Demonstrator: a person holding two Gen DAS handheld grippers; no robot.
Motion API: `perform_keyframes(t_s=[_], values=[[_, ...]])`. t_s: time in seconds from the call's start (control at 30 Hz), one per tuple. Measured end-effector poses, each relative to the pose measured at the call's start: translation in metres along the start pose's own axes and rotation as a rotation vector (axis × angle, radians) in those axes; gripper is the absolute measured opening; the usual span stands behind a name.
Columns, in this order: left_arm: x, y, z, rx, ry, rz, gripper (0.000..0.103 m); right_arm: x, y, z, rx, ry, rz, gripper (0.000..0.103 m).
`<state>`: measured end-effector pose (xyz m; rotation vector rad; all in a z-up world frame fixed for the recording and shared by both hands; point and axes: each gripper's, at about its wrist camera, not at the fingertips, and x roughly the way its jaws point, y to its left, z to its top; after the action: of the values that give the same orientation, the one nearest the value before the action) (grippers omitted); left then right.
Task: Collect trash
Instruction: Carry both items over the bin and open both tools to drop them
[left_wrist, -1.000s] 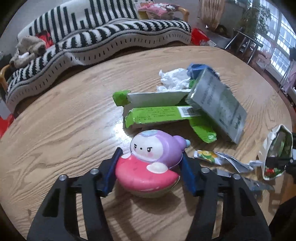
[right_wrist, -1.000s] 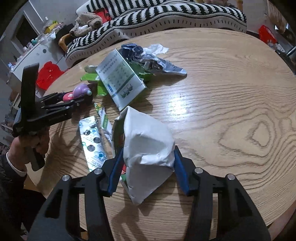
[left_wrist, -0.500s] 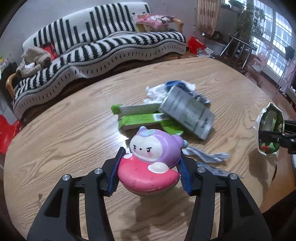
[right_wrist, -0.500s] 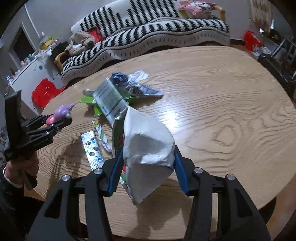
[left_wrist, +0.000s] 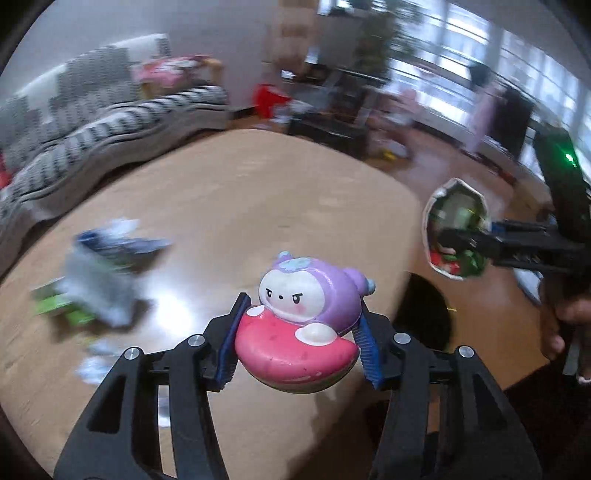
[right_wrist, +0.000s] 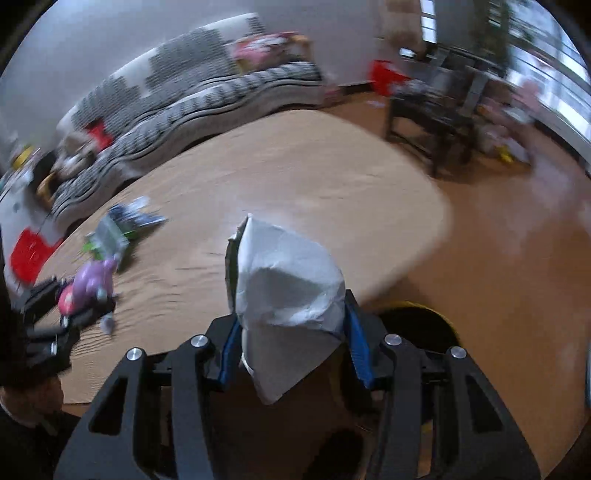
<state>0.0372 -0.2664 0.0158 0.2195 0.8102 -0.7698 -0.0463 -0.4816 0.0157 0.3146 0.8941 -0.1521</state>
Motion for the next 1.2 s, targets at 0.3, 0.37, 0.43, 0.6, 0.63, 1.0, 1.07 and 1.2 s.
perform_keyframes(t_s=[0.3, 0.37, 0.43, 0.6, 0.63, 1.0, 1.07, 1.2], values=[[0.073, -0.119, 0.005, 0.141, 0.091, -0.229, 0.053, -0.018, -0.103, -0.032, 0.177, 0.043, -0.130, 0.049], [0.090, -0.134, 0.001, 0.151, 0.129, -0.258, 0.053, -0.015, -0.118, -0.039, 0.216, 0.070, -0.125, 0.049], [0.111, -0.148, -0.003, 0.169, 0.172, -0.267, 0.053, -0.013, -0.129, -0.043, 0.242, 0.093, -0.133, 0.049], [0.139, -0.165, -0.008, 0.190, 0.225, -0.263, 0.053, -0.009, -0.135, -0.046, 0.255, 0.111, -0.130, 0.049], [0.142, -0.165, -0.007, 0.188, 0.231, -0.265, 0.053, -0.008, -0.136, -0.047, 0.260, 0.112, -0.126, 0.049], [0.156, -0.174, -0.004, 0.206, 0.235, -0.273, 0.059, -0.001, -0.136, -0.041, 0.265, 0.117, -0.150, 0.054], [0.157, -0.175, -0.002, 0.207, 0.226, -0.282, 0.070, -0.002, -0.137, -0.041, 0.271, 0.114, -0.166, 0.071], [0.160, -0.172, 0.000, 0.178, 0.213, -0.253, 0.080, -0.006, -0.139, -0.040, 0.278, 0.090, -0.180, 0.079]])
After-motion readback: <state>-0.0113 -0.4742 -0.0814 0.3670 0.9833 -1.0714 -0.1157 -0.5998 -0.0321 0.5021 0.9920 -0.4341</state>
